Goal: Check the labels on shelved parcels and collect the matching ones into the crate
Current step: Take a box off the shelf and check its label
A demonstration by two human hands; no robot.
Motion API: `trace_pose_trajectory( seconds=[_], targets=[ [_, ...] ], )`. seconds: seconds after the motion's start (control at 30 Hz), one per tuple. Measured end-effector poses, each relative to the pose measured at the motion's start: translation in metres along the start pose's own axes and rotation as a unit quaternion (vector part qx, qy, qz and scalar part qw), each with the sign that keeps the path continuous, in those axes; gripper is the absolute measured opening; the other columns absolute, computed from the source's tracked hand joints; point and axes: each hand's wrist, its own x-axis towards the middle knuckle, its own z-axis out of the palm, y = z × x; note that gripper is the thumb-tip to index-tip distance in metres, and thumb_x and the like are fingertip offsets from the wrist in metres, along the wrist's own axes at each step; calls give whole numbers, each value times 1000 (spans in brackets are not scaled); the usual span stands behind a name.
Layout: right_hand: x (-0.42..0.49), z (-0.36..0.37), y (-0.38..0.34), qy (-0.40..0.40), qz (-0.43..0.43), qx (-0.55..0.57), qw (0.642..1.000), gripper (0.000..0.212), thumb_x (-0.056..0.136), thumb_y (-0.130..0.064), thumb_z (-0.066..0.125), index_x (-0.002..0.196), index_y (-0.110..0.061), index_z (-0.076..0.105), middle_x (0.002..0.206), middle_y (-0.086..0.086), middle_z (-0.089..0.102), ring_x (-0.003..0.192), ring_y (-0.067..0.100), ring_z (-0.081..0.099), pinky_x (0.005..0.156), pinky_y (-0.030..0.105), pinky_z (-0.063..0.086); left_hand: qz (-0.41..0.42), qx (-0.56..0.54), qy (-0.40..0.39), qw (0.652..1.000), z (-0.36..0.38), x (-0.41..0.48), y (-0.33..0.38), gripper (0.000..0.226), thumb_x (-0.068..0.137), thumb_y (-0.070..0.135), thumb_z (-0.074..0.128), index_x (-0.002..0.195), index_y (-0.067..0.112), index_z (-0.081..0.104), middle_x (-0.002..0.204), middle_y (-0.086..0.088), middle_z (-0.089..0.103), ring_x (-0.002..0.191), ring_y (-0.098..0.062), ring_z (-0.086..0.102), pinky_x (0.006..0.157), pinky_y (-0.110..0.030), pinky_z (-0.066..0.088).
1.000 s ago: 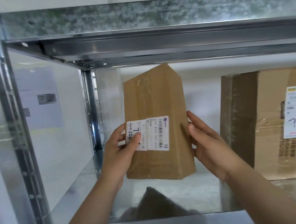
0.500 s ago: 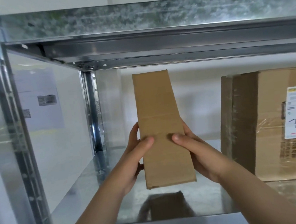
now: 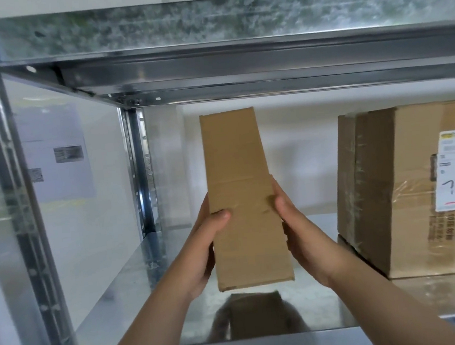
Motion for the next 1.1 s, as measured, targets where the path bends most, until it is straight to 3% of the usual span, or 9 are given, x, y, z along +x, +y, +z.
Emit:
trace_pose_trajectory(
  seconds=[0.1,0.17,0.27,0.37,0.47,0.6,0.77,0.97,1.1],
  targets=[
    [3,-1,2,114,15,9,993,50,97,-68,48,146,-58,45,146,-15,58,131,9,58,114,39,46,-49,-141,28,988,-10,-1,0,44,77,45,70,110,16,78,102,-10,79,87,-25,78,68,-39,62],
    [4,-3,4,162,18,27,986,43,103,-39,60,146,-37,56,135,-6,66,120,11,66,103,33,52,-38,-203,33,978,-18,-1,-3,38,82,41,61,95,15,84,98,-11,79,81,-26,78,63,-38,63],
    [0,-4,-1,150,25,49,987,33,101,-25,66,134,-26,68,123,2,76,112,19,74,98,36,56,-13,-245,49,968,-21,-5,-6,35,86,35,58,97,16,85,98,-9,79,80,-25,78,62,-38,64],
    [-5,-7,-6,106,27,96,989,34,98,-30,68,132,-33,66,124,0,77,111,20,75,91,37,58,26,-250,54,966,-19,-8,-7,46,90,24,55,132,37,68,119,0,77,97,-21,78,69,-37,64],
    [-6,-12,-6,64,35,153,985,52,90,-35,77,138,-45,57,126,-4,76,114,21,75,91,41,60,34,-183,46,981,-25,-5,-7,56,96,15,52,141,48,57,120,-6,75,104,-25,73,82,-42,61],
    [-5,-14,-3,73,8,139,988,60,89,-31,78,141,-47,53,127,-5,76,114,21,75,95,43,58,16,-27,41,999,-24,-5,-2,52,93,56,63,142,46,53,132,-3,71,125,-28,65,109,-58,47],
    [-4,-12,0,73,-19,107,991,63,88,-27,77,144,-41,52,124,-5,77,112,19,75,88,35,60,22,34,33,999,-17,-5,-1,96,57,47,82,143,48,41,120,1,76,114,-22,72,104,-49,52],
    [-2,-15,1,76,-15,100,992,54,99,-13,62,144,-41,51,118,-7,78,105,16,77,76,27,63,25,27,56,998,-14,-3,-5,91,60,39,83,142,44,44,118,-4,77,114,-27,71,101,-47,53],
    [-3,-18,0,79,2,81,994,55,96,-26,73,144,-42,52,123,-6,77,112,17,75,94,38,58,25,18,57,998,-13,-3,-5,72,83,29,80,146,38,46,121,1,76,116,-22,71,106,-51,51]
  ],
)
